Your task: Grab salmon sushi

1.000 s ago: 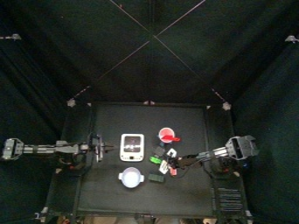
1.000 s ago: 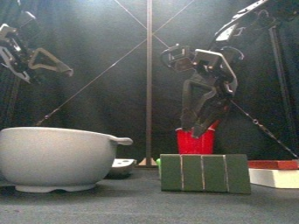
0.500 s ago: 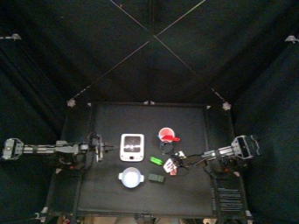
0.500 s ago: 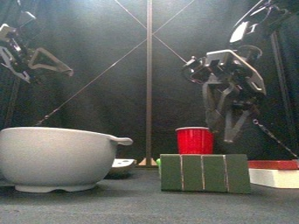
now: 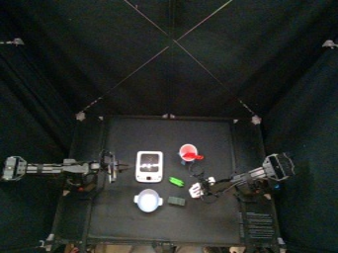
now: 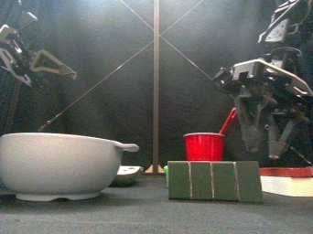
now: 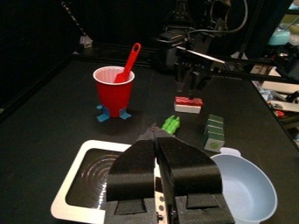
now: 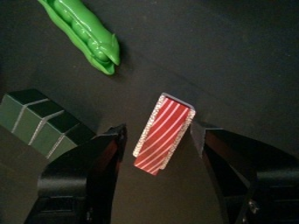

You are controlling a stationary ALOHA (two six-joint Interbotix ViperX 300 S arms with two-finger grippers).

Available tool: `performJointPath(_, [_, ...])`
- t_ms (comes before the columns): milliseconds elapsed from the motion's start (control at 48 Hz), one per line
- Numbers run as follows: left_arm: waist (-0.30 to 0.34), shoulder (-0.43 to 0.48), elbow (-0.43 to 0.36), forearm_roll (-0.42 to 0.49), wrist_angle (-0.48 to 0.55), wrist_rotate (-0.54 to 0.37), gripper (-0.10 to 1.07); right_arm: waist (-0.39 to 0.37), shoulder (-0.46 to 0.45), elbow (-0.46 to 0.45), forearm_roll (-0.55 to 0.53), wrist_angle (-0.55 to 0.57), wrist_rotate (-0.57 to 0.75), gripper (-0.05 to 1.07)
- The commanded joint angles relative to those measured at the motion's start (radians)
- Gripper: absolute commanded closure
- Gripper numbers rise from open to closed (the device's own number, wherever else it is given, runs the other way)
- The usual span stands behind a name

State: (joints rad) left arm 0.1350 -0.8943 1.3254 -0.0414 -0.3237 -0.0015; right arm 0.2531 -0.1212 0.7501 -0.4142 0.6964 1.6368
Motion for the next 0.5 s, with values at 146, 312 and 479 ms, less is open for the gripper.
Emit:
performJointPath(146, [0.003, 0.002, -0.012, -0.002, -0.011, 0.000, 0.65, 0.012, 0.054, -0.026, 0.021, 0.000, 0.012, 0.10])
performJointPath(312, [0.003, 0.002, -0.012, -0.002, -0.011, 0.000, 0.65, 0.012, 0.087, -0.034, 0.021, -0.003, 0.011, 0.10])
performJointPath(479, [0.003, 0.002, -0.012, -0.002, -0.011, 0.000, 0.65, 0.012, 0.112, -0.028, 0.025, -0.006, 0.008, 0.10])
